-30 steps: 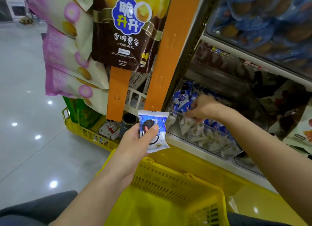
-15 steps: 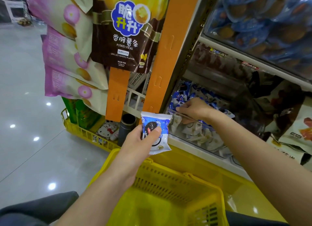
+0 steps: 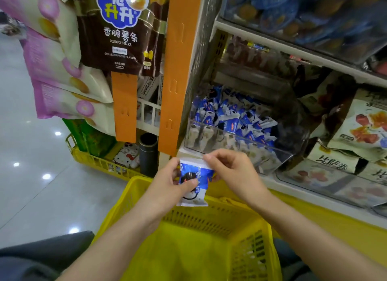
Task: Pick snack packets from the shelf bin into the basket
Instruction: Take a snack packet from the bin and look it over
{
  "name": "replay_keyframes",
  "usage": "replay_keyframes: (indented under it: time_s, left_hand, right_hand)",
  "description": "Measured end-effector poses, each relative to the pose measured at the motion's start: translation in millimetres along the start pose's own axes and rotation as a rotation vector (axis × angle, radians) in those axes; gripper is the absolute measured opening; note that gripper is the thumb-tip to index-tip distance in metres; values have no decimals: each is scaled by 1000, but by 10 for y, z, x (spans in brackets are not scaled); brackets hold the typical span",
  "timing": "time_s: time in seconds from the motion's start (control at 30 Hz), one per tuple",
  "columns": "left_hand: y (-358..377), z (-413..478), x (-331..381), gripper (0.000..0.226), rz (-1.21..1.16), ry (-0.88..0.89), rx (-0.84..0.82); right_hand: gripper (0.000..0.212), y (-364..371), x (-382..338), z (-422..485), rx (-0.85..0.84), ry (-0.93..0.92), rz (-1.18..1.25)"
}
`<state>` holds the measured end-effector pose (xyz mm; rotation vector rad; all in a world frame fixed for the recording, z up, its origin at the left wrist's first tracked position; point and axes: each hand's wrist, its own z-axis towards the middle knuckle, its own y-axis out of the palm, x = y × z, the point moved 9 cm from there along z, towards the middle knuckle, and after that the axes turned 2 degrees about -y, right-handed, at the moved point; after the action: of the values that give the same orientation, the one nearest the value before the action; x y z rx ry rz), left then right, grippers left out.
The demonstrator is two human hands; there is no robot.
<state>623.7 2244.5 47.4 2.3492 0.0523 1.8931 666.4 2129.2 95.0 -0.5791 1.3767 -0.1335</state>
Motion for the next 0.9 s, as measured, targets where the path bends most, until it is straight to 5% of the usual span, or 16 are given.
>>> replay_keyframes:
  time_s: [0.23,0.33,0.6,0.77,0.9]
  left_hand:
    - [109,32,-107,8,58,-3,49]
    - [77,44,-108,20,118,31,99]
    - [125,64,-217,22,125,-5,106]
    - [162,91,-225,8,35,-42,55]
    - [68,80,-229,27,-53,-41,147]
  right_hand:
    - [27,1,268,-131,44,7,103]
    - [24,106,381,-165,-21,42,158]
    - [9,57,162,-296,28,-278,-422]
    - [17,-80,416,-198,81,28,29]
    - [4,-153,633,-228,167,284,508]
